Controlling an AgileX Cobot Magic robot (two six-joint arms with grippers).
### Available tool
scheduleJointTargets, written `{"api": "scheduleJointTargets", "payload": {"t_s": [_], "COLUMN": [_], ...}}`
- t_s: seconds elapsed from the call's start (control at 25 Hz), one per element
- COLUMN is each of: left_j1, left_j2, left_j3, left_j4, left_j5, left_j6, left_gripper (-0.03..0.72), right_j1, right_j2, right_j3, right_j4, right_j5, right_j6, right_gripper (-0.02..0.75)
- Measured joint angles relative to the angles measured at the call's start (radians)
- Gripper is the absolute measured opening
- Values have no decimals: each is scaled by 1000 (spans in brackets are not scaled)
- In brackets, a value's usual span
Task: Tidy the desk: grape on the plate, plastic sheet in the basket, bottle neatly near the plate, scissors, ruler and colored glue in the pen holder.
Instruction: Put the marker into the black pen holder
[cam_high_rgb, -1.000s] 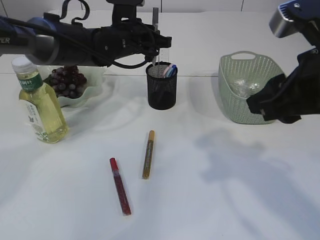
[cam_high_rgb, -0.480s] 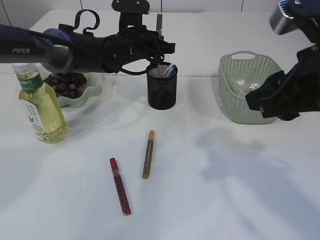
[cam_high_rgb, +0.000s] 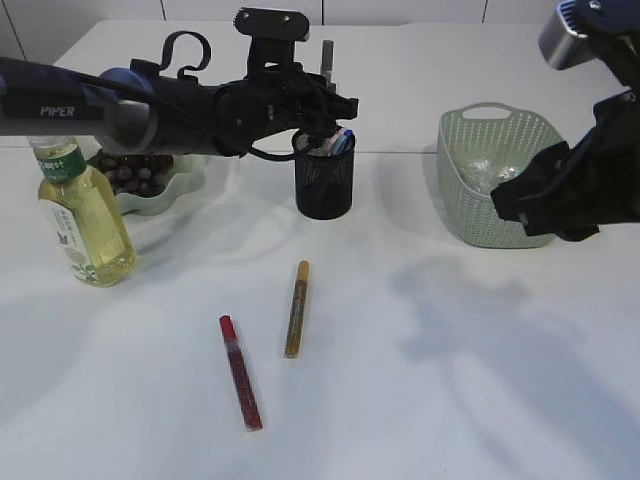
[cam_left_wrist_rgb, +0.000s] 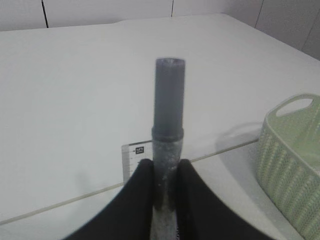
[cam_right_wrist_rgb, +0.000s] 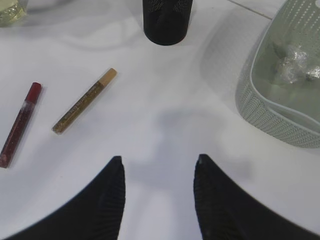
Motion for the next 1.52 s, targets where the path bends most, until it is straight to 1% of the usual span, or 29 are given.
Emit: {"api": "scheduleJointTargets", "payload": {"t_s": [0.2,0.28,0.32,0.48,0.56,0.76,0.88,1.0,1.16,1.4,1.52], "left_j1": [0,0,0,0,0,0,0,0,0,0,-13], "left_j2": [12,12,12,12,12,-20,-78,-145,-218,-255,-255], "left_j3": [0,0,0,-2,-2,-2,-2,-2,-2,-11,-13], "left_j4": [0,0,0,0,0,-2,-2,-2,-2,-4,45], "left_j5": [2,7,12,73,90,126,192,326,584,991,1124], "left_j6": [0,0,0,0,0,0,0,0,-1,-92,-163], "left_gripper": [109,127,140,231,255,268,269,269,269,269,269], "right_j1": [0,0,0,0,0,0,0,0,0,0,0], "right_j2": [0,0,0,0,0,0,0,0,0,0,0], "right_j3": [0,0,0,0,0,0,0,0,0,0,0], "right_j4": [0,0,0,0,0,0,0,0,12,46,68], "right_j5": [0,0,0,-1,-2,-2,-2,-2,13,86,149], "right_j6": [0,0,0,0,0,4,8,24,31,83,117], "right_gripper": [364,364,364,364,364,363,364,363,363,364,364]}}
